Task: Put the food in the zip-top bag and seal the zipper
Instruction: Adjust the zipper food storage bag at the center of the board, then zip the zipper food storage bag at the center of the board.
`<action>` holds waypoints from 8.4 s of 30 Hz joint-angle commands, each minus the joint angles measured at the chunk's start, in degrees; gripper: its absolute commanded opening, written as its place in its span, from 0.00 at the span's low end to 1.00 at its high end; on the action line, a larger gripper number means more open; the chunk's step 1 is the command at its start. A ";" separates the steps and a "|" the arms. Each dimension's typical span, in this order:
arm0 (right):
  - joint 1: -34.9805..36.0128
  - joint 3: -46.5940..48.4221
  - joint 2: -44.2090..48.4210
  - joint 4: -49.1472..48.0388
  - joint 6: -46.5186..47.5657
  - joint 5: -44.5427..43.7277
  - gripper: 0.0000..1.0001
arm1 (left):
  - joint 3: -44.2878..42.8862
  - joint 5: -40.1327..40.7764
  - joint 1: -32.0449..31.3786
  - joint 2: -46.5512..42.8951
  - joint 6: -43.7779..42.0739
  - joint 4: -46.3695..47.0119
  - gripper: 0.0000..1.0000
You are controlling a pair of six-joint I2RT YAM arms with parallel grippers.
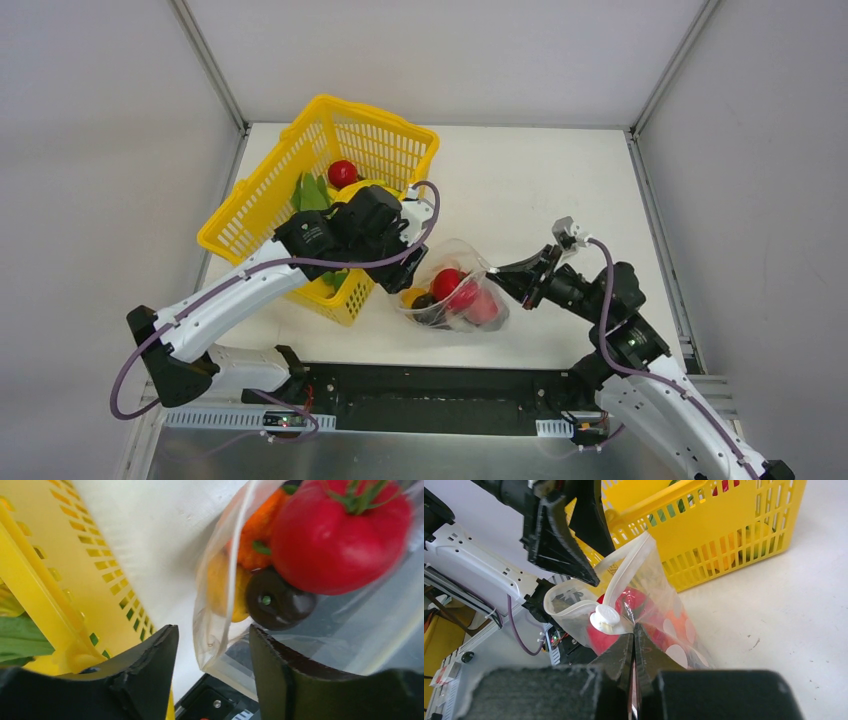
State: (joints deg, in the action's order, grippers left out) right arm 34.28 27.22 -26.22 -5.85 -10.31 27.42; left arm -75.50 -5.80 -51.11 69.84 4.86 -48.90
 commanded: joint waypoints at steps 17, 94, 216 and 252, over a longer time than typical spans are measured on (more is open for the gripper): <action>0.29 0.78 6.00 7.94 -0.61 -6.27 0.00 | -9.75 2.61 -0.11 1.20 -3.41 -10.53 0.03; 0.29 4.49 3.85 9.09 -2.42 -0.58 0.00 | -10.41 -19.93 0.15 -0.44 -4.30 14.88 0.90; 0.26 -0.85 12.40 8.42 8.75 1.05 0.00 | -9.17 -5.92 -15.94 8.74 -23.31 12.14 0.00; 0.26 9.37 -0.26 15.51 23.32 10.60 0.31 | -17.82 -18.14 -15.18 14.79 -19.45 9.33 0.00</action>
State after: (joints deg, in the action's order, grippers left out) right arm 34.63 35.14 -26.28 13.47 12.51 35.79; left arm -90.78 -22.15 -66.30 84.36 -15.53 -39.09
